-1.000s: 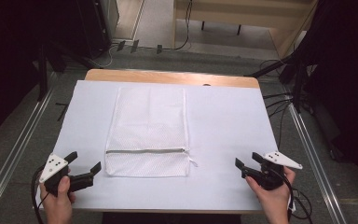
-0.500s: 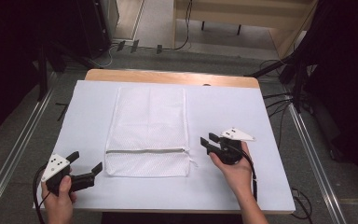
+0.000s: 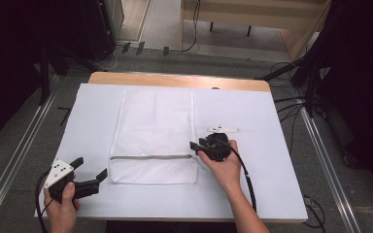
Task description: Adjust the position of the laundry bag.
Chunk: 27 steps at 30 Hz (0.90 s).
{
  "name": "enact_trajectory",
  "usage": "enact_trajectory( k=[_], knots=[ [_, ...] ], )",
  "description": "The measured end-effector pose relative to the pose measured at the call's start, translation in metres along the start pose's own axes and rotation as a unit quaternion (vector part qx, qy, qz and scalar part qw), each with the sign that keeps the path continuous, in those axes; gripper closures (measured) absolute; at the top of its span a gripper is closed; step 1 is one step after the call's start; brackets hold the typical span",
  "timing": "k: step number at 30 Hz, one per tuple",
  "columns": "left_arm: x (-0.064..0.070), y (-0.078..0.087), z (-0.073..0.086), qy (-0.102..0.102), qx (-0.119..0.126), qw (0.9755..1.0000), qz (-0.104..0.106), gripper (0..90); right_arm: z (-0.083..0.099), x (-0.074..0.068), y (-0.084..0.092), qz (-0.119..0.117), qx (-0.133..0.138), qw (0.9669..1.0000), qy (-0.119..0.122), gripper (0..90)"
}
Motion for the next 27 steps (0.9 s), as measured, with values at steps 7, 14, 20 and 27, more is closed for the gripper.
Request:
enact_trajectory(
  k=[7,14,20,27],
  knots=[
    [0.0,-0.001,0.0,0.0,-0.001,1.0,0.001,3.8,0.005,-0.004,-0.026,0.027,-0.038,0.9987,-0.023,58.1],
    [0.001,0.0,-0.002,-0.003,0.011,0.9999,0.007,3.8,0.012,-0.013,-0.028,0.033,-0.049,0.9982,-0.002,88.6],
    [0.002,-0.002,-0.002,-0.004,0.008,0.9999,0.01,3.8,0.015,-0.01,-0.014,0.039,-0.042,0.9983,0.011,89.1],
    [0.002,-0.001,-0.002,-0.003,0.008,0.9999,0.01,3.8,0.022,0.009,0.008,0.045,-0.033,0.9985,0.006,88.8]
  ],
)
Point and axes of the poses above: each handheld gripper's, and its own axes: y roughly backward along the jaws, z roughly out of its underside, x roughly to its right, the point moved 4 cm from there along -y, roughly forward along the jaws, and after that the axes turned 15 degrees about -y, right-handed, at the moved point
